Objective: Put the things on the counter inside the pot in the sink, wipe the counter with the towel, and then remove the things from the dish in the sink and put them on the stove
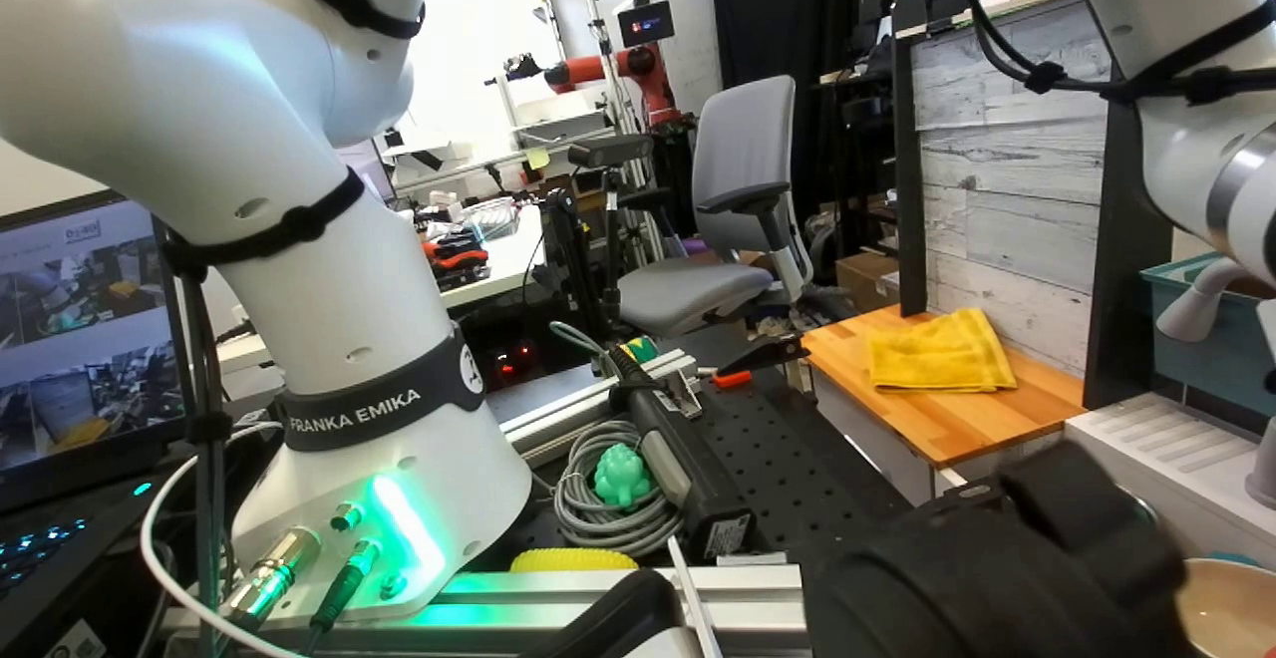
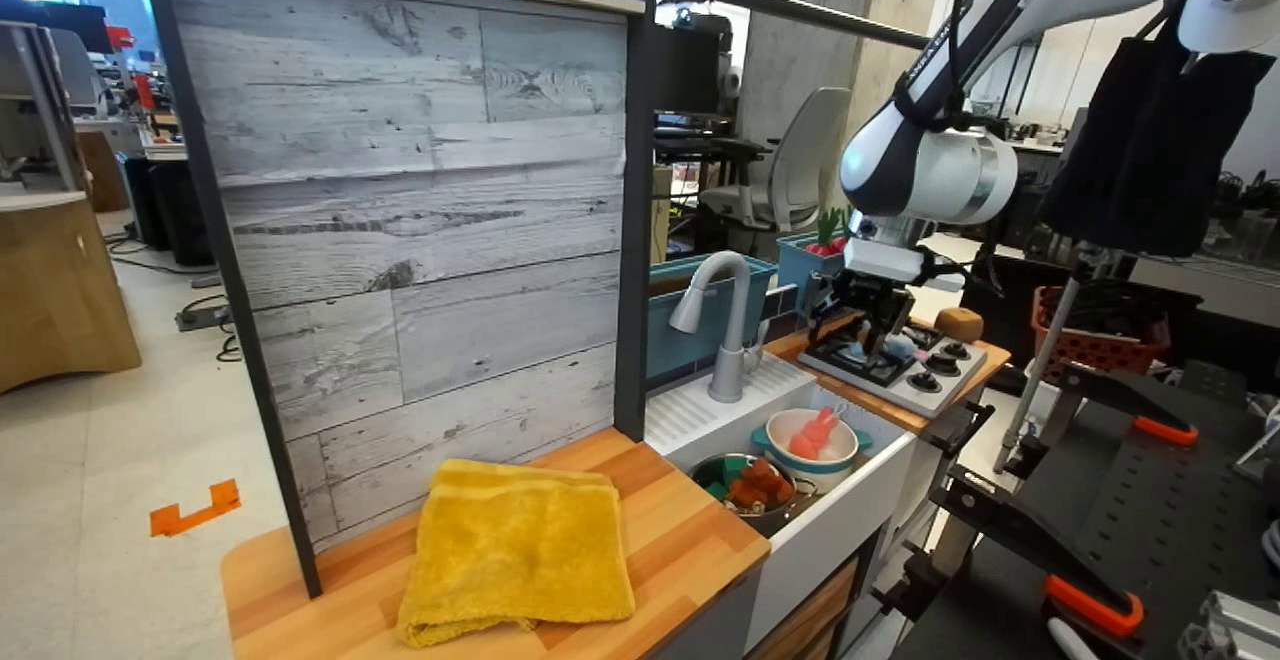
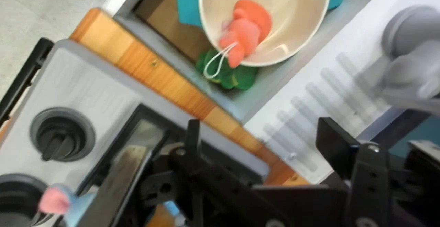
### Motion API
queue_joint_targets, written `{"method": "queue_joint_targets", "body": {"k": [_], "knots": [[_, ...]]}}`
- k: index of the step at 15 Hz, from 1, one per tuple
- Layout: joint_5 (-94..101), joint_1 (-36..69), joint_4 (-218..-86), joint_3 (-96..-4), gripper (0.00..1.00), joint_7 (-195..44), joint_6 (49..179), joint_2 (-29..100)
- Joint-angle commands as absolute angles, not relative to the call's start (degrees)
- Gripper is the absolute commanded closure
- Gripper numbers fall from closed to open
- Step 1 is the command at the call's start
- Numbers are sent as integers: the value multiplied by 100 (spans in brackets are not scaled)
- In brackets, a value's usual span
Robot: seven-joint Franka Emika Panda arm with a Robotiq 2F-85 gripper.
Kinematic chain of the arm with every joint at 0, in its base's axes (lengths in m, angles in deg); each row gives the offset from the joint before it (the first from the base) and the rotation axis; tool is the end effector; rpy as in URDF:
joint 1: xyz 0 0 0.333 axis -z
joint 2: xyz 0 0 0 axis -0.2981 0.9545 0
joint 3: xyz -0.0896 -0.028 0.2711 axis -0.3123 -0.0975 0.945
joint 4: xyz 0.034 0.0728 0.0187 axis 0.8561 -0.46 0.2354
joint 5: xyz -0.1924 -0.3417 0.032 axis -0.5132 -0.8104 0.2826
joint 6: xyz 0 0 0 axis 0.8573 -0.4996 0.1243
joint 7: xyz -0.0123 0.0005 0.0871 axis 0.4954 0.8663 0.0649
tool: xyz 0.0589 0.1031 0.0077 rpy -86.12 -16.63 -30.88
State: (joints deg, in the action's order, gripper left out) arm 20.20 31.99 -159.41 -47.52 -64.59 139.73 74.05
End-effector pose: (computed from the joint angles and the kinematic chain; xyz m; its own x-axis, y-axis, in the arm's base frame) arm 0.5912 -0.1814 0.0067 0.7187 -0.6926 0.0605 -0.6862 -0.7207 -0.0986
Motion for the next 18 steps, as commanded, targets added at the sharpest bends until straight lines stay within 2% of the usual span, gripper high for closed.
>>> {"method": "queue_joint_targets", "body": {"k": [1,2,3,7,9,11,13,16,18], "knots": [[2284,3219,-15926,-4349,7,-6809,13902,7538],[2263,3045,-15919,-4424,29,-6666,13967,7608],[2204,2919,-15897,-4498,31,-6601,13925,7664],[2174,2593,-15875,-4727,64,-6365,13878,7810],[2170,2452,-15872,-4830,60,-6257,13982,7897],[2140,2281,-15845,-4974,34,-6114,14024,7990],[2131,2156,-15772,-5076,26,-5987,13978,8084],[2142,2014,-15525,-5155,3,-5793,13914,8324],[2162,1953,-15291,-5184,3,-5651,13859,8523]]}}
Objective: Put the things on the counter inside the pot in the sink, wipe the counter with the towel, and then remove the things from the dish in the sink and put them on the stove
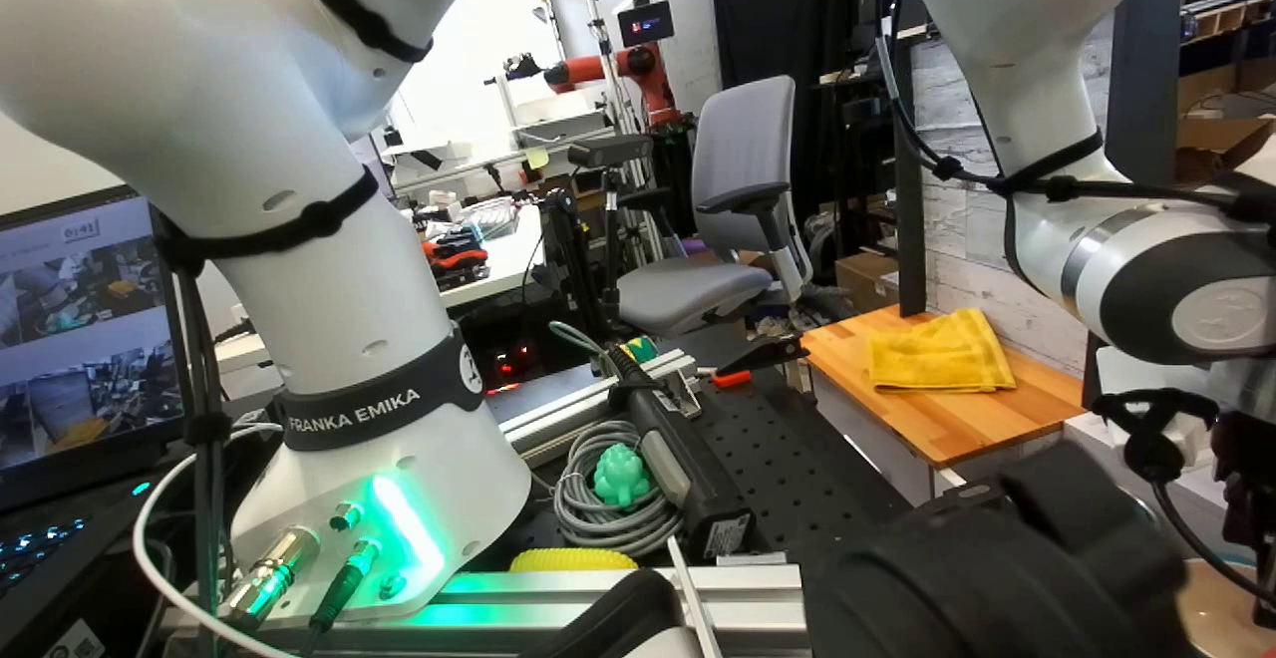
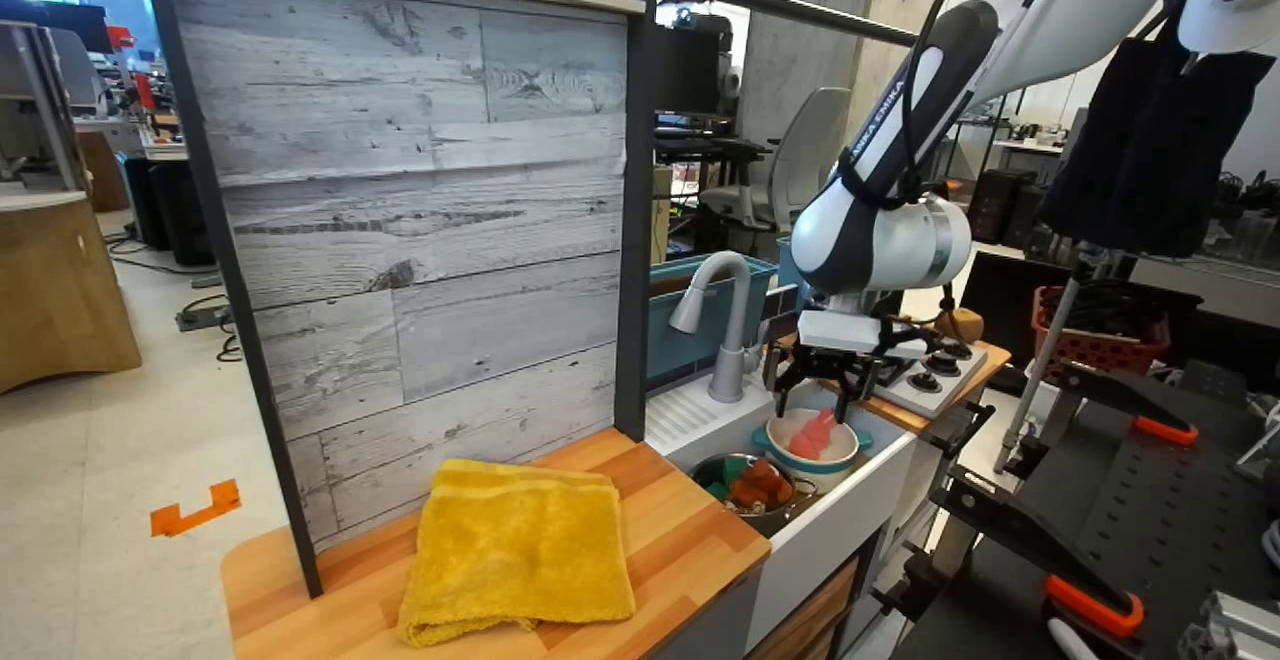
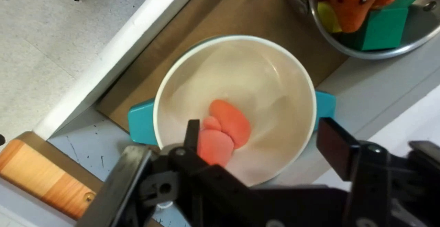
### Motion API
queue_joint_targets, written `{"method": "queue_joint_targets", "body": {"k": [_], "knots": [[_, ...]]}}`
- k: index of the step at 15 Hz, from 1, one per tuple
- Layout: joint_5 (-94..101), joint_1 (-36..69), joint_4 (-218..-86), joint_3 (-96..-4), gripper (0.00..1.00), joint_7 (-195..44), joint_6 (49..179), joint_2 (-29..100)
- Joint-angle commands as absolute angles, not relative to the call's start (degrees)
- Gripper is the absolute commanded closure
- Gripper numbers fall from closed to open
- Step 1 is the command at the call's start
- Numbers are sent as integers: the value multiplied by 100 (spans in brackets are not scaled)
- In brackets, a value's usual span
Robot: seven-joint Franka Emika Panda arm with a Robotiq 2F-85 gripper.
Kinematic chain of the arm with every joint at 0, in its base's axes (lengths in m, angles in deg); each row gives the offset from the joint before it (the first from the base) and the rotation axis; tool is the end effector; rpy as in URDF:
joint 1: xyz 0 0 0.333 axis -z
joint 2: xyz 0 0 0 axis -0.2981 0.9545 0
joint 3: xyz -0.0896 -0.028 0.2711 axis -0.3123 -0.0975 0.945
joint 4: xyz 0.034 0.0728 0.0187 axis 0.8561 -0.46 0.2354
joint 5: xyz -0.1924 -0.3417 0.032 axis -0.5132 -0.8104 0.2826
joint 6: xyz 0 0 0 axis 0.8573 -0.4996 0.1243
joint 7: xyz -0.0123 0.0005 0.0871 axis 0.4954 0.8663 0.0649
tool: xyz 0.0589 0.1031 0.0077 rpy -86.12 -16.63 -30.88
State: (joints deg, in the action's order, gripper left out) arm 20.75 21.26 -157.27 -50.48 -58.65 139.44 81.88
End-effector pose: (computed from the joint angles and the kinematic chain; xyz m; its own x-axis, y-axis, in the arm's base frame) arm 0.5778 -0.0979 -0.0623 0.7552 -0.6554 -0.0100 -0.6555 -0.7551 -0.0110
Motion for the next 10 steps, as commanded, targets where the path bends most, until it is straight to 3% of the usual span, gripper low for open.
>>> {"method": "queue_joint_targets", "body": {"k": [1,5,10], "knots": [[2174,1917,-15138,-5210,4,-5546,13801,8647],[2167,1755,-14660,-5411,15,-5119,13632,9092],[2159,1684,-14365,-5580,14,-4814,13433,9323]]}}
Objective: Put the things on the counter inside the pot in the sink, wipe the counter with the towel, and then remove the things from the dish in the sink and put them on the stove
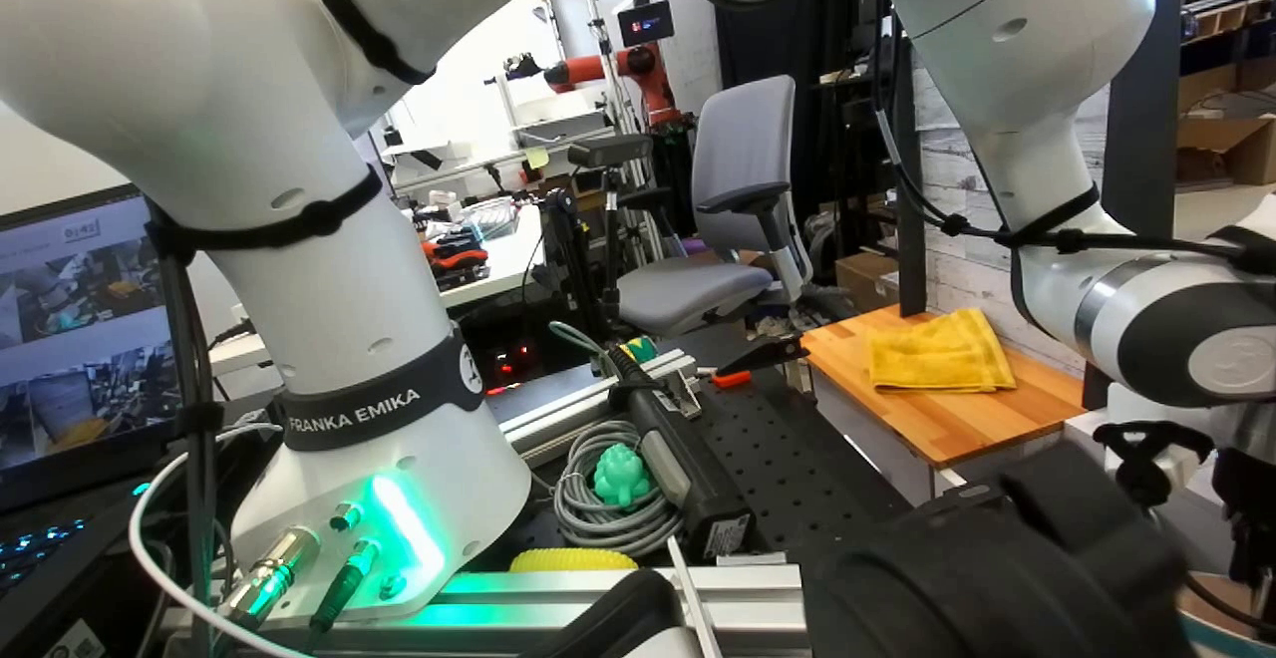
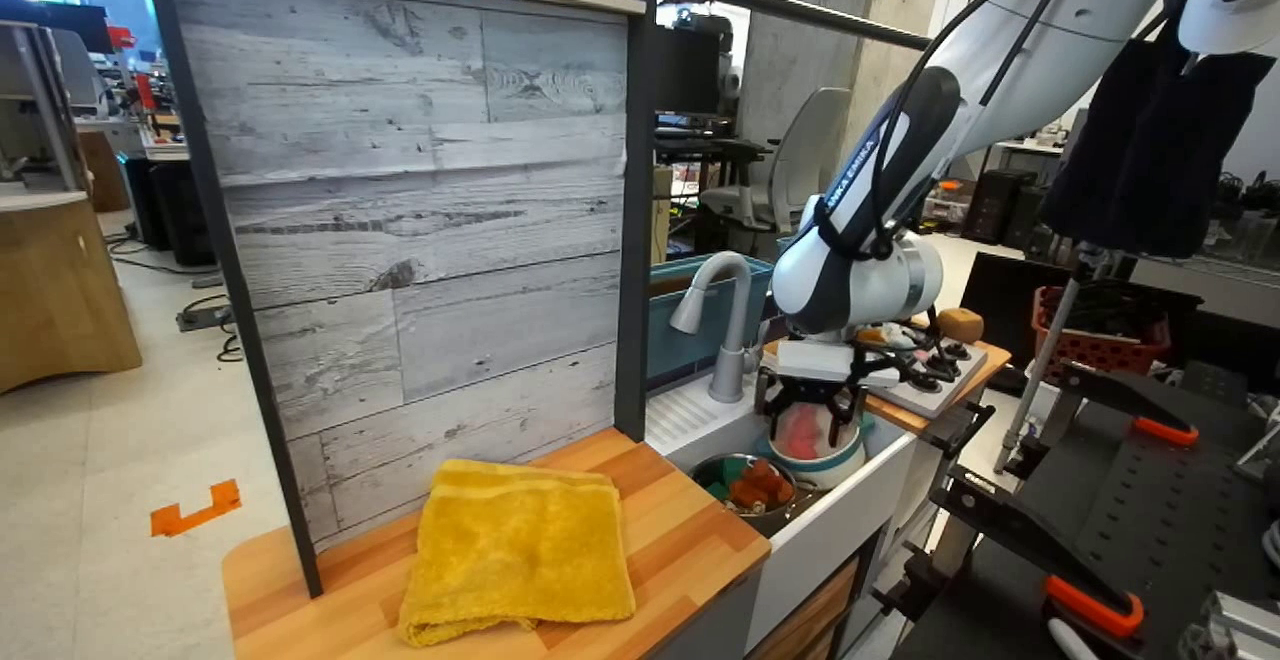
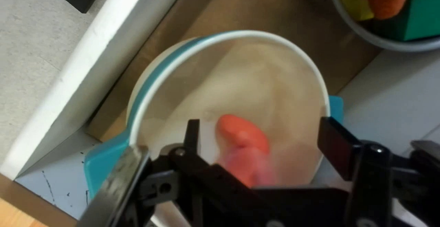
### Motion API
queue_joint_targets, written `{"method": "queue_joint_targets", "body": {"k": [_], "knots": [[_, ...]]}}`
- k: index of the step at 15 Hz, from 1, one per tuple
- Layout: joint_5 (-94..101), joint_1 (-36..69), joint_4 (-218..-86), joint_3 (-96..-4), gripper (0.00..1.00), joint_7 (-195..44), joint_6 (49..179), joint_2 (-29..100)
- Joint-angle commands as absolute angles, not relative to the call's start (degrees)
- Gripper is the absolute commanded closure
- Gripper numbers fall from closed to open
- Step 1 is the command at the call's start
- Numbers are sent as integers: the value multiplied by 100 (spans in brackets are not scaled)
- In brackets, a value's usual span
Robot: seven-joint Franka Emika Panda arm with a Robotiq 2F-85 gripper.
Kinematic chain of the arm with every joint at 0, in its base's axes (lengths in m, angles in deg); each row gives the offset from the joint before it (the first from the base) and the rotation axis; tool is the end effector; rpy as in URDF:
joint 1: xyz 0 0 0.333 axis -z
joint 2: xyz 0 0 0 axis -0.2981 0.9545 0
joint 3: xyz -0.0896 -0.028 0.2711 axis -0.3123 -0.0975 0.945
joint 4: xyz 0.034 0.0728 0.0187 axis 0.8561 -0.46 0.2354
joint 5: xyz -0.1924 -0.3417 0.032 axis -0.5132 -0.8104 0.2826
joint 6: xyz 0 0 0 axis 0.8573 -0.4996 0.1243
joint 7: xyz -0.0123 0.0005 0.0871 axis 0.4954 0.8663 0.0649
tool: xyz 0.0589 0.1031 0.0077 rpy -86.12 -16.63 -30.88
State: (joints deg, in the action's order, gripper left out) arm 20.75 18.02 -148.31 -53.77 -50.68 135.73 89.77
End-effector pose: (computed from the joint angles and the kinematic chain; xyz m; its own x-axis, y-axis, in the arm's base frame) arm 0.5871 -0.0967 -0.0990 0.6922 -0.7216 -0.0130 -0.7203 -0.6918 0.0517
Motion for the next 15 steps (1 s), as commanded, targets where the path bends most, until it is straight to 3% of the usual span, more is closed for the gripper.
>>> {"method": "queue_joint_targets", "body": {"k": [1,5,7,8,15], "knots": [[2153,1683,-14359,-5576,13,-4813,13426,9323],[2135,1698,-14495,-5571,19,-4882,13485,9165],[2187,1710,-14612,-5568,17,-4887,13837,9101],[2240,1757,-14752,-5503,10,-4956,14139,9036],[2111,1908,-16086,-5130,22,-6005,16265,8524]]}}
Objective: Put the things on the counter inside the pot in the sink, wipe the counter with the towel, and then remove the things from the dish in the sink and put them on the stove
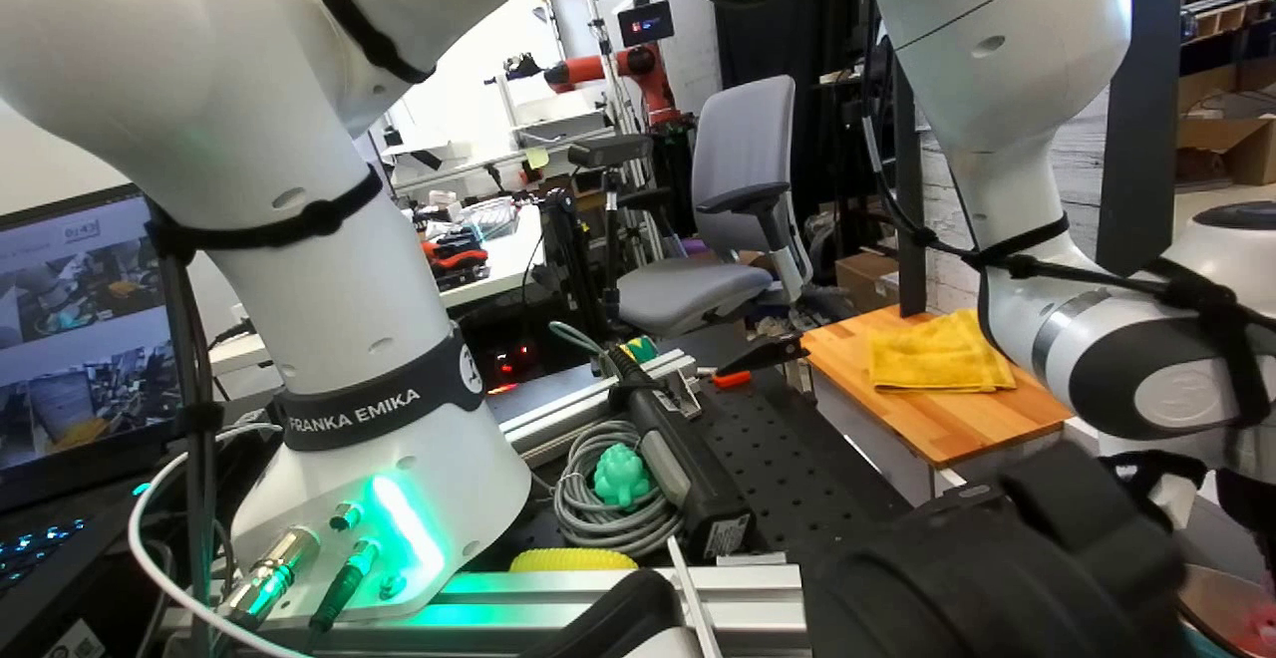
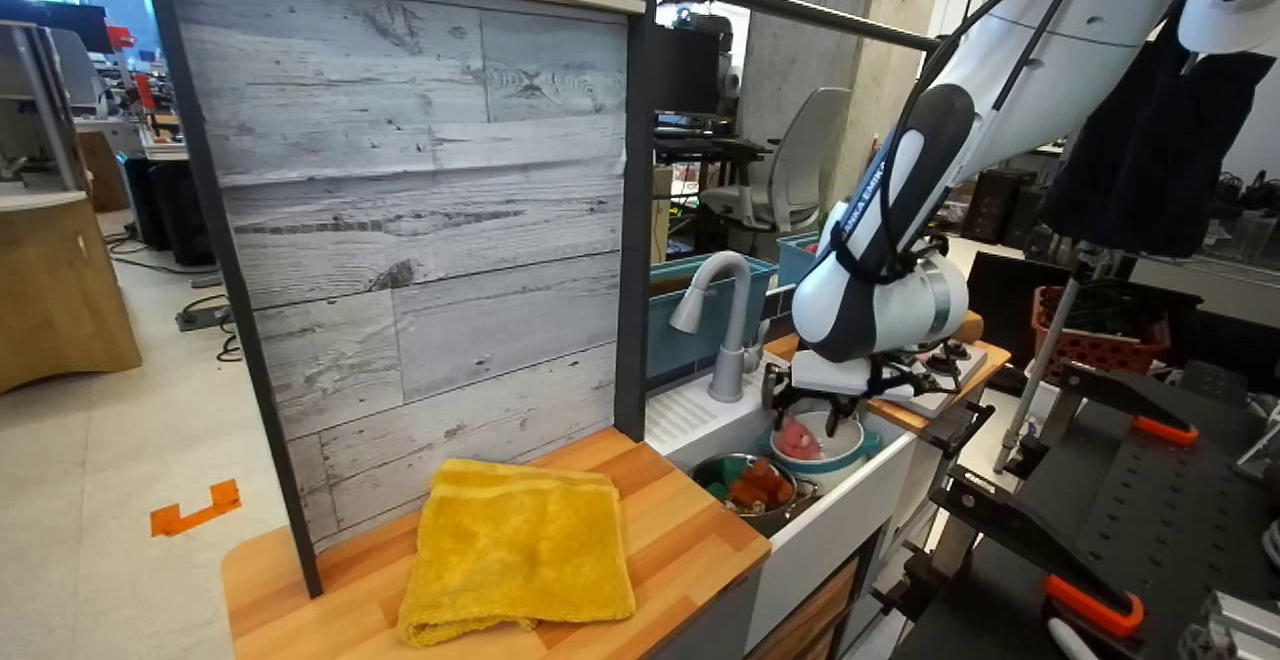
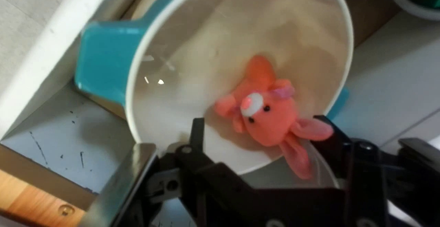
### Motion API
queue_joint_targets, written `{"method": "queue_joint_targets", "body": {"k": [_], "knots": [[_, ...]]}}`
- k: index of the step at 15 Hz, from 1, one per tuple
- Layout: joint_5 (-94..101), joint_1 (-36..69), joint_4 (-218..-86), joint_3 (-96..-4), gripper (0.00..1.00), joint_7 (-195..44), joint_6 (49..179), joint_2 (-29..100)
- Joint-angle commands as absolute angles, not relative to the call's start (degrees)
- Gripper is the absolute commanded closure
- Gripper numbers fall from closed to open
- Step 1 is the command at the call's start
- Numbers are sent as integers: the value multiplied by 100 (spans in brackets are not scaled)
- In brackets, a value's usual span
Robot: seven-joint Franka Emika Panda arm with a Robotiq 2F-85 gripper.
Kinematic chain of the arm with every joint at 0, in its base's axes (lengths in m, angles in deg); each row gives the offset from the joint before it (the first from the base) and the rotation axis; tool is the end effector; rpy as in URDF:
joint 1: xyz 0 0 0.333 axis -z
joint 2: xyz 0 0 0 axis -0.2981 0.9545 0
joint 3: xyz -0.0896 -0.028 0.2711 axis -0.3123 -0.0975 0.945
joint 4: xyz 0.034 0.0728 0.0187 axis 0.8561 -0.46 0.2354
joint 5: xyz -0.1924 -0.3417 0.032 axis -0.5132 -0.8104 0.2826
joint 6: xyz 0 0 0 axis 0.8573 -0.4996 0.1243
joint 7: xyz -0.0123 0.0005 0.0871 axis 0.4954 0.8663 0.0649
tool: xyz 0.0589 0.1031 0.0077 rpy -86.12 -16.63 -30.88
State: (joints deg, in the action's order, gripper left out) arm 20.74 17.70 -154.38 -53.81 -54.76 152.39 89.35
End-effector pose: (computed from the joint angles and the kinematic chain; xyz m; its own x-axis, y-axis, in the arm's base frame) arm 0.5743 -0.1031 -0.0974 0.7322 -0.6599 0.1686 -0.6677 -0.7443 -0.0133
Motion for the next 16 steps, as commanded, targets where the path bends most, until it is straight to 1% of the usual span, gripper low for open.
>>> {"method": "queue_joint_targets", "body": {"k": [1,3,5,7,9,10,11,12,13,14,15,16], "knots": [[2061,2024,-16318,-4982,19,-6229,16642,8418],[1797,2518,-16831,-4475,15,-6757,17141,8075],[1393,3068,-17226,-4011,13,-7168,17166,7762],[1108,3408,-17360,-3761,10,-7378,16666,7543],[1177,3328,-17285,-3912,8,-7386,16203,7458],[1263,3192,-17231,-4073,11,-7378,15850,7407],[1289,3104,-17147,-4184,29,-7399,15560,7410],[1332,2944,-17053,-4348,36,-7343,15325,7449],[1355,2847,-16949,-4447,34,-7302,15161,7512],[1381,2773,-16879,-4515,25,-7271,15084,7573],[1405,2659,-16812,-4618,37,-7217,15085,7642],[1401,2571,-16767,-4693,55,-7198,14993,7676]]}}
